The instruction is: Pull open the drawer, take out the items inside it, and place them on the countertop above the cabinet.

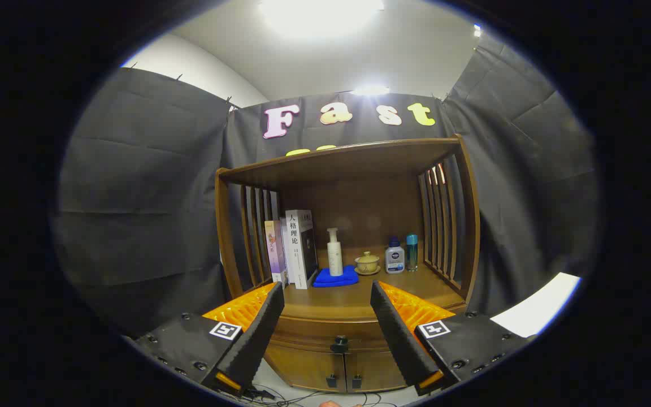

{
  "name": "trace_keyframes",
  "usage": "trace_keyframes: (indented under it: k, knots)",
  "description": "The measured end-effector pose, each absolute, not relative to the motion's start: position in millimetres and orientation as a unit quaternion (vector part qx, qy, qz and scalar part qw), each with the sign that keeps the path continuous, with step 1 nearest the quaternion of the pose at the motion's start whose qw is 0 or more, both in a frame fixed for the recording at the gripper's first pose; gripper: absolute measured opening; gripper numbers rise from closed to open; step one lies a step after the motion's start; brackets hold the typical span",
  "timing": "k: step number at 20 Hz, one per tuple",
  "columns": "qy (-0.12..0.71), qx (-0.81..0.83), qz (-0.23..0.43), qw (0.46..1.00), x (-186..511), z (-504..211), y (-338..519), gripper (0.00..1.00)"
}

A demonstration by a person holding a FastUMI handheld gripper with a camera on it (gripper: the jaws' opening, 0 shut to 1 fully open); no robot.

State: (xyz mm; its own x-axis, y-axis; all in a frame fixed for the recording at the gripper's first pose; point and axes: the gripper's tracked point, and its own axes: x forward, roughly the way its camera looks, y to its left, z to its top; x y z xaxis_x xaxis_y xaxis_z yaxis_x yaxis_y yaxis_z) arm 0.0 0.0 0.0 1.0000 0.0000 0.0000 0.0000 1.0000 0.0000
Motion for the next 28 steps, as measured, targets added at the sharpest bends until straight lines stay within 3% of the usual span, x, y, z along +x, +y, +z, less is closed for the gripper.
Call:
trace_keyframes:
  k: [28]
  knots:
    - [0.020, -0.007, 0.000, 1.000, 14, -23, 10, 0.98]
